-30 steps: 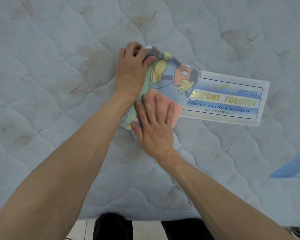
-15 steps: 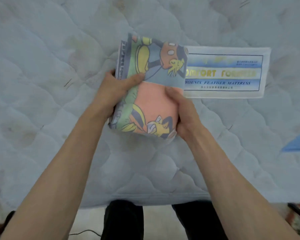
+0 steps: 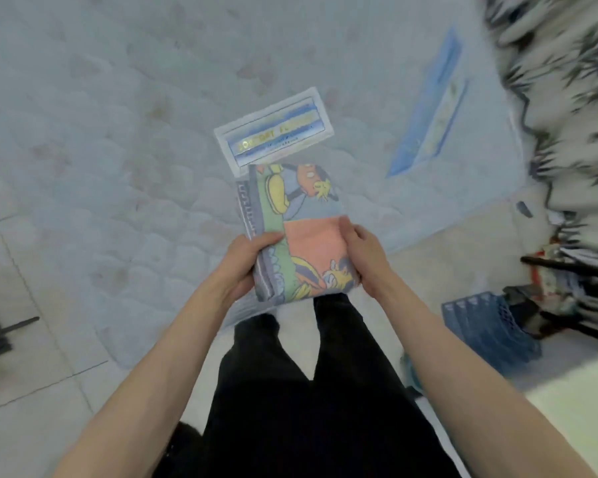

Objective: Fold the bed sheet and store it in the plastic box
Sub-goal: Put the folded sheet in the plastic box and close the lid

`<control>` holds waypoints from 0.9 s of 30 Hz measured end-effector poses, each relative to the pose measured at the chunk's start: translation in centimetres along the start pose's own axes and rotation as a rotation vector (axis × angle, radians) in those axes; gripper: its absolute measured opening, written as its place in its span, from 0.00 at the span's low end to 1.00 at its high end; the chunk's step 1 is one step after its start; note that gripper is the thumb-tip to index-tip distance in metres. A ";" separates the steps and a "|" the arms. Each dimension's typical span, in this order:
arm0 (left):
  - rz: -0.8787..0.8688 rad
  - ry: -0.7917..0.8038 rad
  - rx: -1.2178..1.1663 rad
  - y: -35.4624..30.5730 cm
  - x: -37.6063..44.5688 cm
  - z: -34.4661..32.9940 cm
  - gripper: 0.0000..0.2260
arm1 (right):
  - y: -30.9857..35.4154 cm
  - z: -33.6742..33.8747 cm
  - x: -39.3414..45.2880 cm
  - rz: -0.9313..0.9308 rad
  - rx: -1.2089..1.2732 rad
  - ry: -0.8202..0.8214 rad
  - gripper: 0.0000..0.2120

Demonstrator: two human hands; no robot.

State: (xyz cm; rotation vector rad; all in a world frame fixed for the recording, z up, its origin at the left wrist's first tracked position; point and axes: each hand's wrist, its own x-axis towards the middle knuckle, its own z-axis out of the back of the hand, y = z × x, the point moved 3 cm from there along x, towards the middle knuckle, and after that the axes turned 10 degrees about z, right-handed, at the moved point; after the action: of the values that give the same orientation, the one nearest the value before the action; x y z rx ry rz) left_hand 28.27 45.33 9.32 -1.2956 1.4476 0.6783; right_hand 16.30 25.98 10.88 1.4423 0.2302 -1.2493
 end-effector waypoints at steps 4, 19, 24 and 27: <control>-0.062 0.050 0.022 1.6 -3.9 -9.9 0.14 | -5.9 11.3 -5.7 -0.102 0.190 -0.167 0.20; 0.001 0.013 -0.089 5.9 5.9 -44.8 0.10 | -12.2 52.2 -1.5 -0.360 0.115 -0.210 0.07; -0.002 0.046 -0.113 2.5 10.8 -55.0 0.15 | -2.8 61.3 7.0 -0.156 -0.264 -0.050 0.10; -0.041 0.014 -0.150 0.0 15.7 -60.0 0.08 | 3.1 66.7 13.4 0.093 -0.757 0.132 0.17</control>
State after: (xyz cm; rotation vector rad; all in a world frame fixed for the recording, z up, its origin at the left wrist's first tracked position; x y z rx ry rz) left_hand 11.05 -14.13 13.30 -1.4447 1.3984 0.7637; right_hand -12.13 -35.56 17.40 0.8594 0.6421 -0.8480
